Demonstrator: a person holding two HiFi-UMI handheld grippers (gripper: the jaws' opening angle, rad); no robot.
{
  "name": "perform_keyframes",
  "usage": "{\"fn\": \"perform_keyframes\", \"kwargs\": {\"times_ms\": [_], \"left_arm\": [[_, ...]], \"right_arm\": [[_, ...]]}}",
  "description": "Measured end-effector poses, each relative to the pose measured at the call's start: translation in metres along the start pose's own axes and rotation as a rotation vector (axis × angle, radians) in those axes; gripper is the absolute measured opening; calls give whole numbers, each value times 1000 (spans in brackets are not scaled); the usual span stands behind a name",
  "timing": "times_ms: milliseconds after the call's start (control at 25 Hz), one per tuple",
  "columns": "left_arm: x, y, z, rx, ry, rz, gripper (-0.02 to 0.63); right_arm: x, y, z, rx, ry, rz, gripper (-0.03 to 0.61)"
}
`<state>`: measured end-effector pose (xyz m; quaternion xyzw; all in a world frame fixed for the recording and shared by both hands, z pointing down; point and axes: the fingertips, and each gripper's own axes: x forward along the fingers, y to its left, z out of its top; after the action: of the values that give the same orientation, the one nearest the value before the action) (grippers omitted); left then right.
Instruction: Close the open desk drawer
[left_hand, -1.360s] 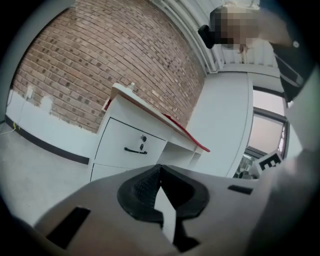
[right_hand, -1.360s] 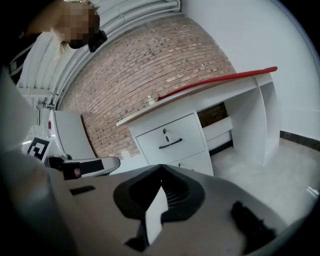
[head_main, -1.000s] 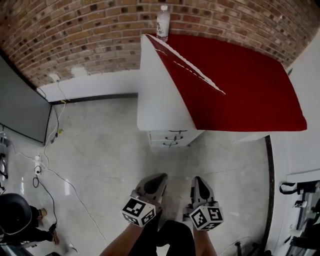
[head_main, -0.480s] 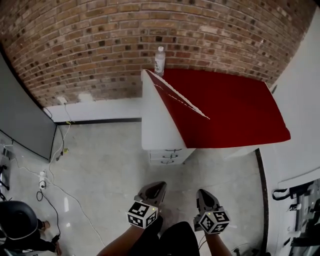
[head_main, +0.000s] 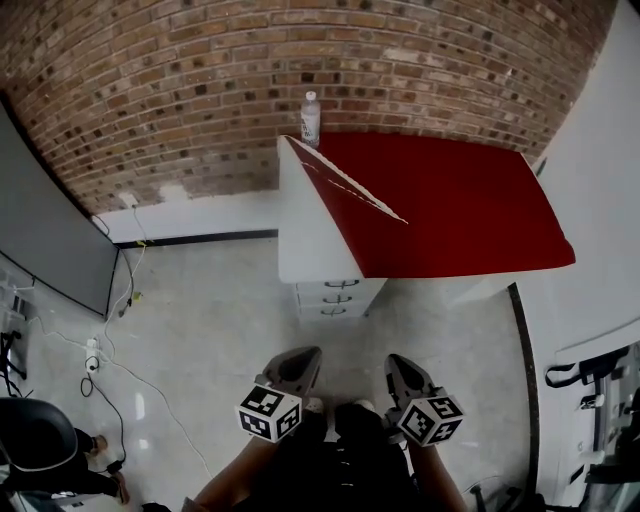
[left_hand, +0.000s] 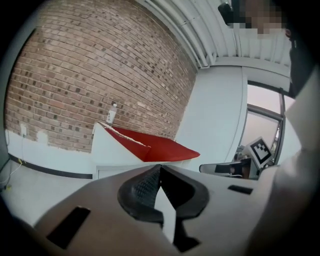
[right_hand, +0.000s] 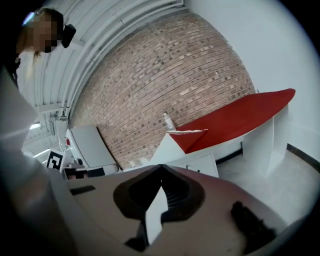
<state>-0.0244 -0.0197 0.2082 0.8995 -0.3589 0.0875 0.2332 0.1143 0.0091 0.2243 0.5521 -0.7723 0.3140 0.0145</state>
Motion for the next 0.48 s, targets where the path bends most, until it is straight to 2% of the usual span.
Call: {"fn": "perform_keyframes", "kwargs": {"times_ms": [80, 280, 480], "left_arm": [[1, -4, 5, 6, -9, 20, 9], [17, -18, 11, 18, -21, 39, 9], [28, -25, 9, 27, -15, 66, 9]], "right_arm": [[1, 0, 8, -19, 3, 28, 6], [3, -11, 18, -41, 14, 23, 6], [12, -15, 18, -73, 68, 72, 6]]}}
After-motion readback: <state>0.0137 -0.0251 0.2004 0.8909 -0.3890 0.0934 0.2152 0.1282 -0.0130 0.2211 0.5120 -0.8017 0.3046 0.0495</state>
